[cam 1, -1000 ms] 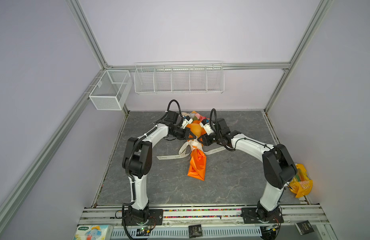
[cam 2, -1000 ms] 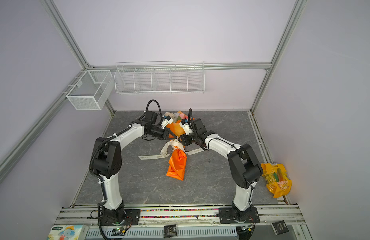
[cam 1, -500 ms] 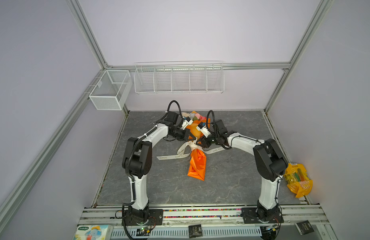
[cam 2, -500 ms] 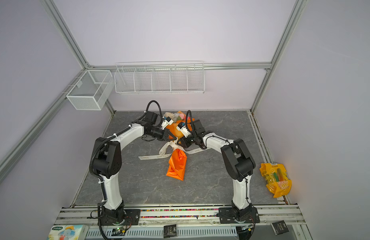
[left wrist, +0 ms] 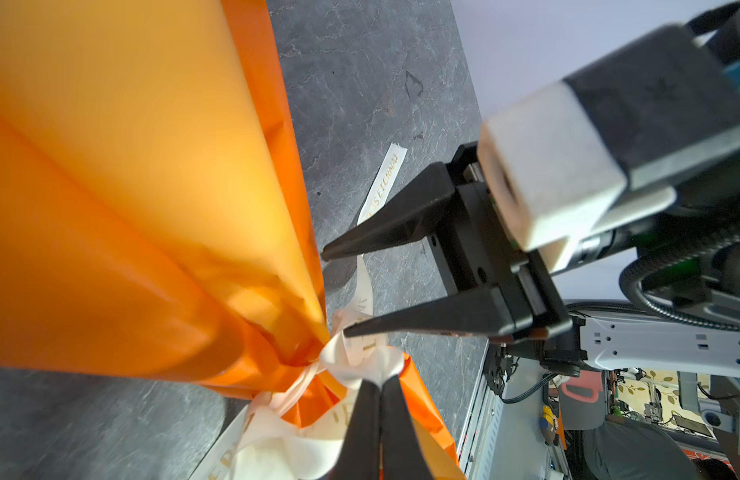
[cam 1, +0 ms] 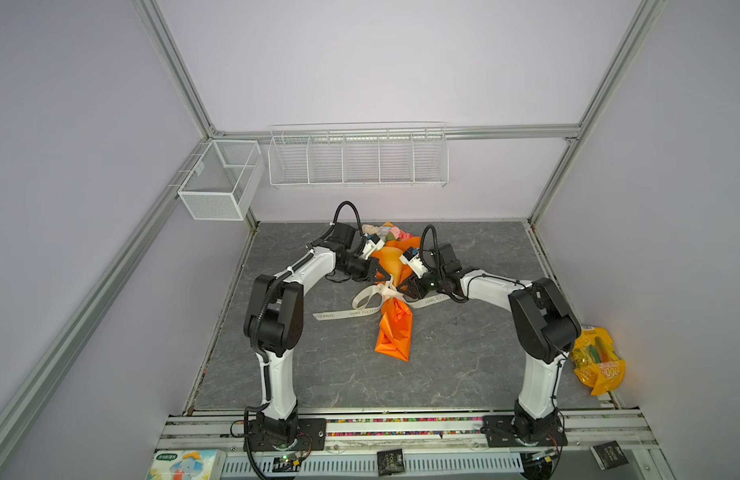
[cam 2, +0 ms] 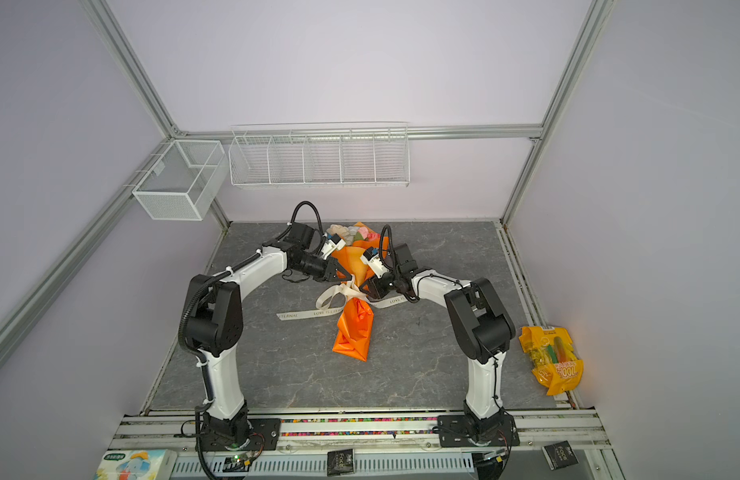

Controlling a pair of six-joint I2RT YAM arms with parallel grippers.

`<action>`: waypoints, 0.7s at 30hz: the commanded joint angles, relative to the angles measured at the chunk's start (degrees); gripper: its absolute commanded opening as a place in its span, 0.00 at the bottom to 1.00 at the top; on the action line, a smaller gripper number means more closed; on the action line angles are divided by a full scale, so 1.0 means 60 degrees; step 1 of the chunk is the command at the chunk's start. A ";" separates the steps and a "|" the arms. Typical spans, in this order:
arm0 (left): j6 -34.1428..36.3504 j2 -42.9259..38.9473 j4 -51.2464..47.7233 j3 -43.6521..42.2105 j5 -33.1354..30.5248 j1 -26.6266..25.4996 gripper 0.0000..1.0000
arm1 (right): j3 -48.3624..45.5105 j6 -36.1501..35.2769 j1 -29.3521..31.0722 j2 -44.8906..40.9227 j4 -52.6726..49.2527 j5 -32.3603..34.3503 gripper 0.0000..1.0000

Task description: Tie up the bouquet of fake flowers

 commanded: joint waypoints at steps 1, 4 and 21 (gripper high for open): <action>0.0269 -0.0093 -0.0190 0.0212 0.0040 0.0049 0.02 | -0.0062 0.0207 0.0025 -0.0530 0.0565 -0.0348 0.46; 0.0258 -0.0054 -0.0192 0.0212 0.0019 0.0042 0.02 | -0.0043 0.0470 0.0080 -0.0461 0.0816 -0.0554 0.46; 0.0251 -0.0001 -0.0306 0.0401 0.0015 0.0044 0.02 | 0.0060 0.0227 0.0518 -0.0223 0.0790 -0.0613 0.48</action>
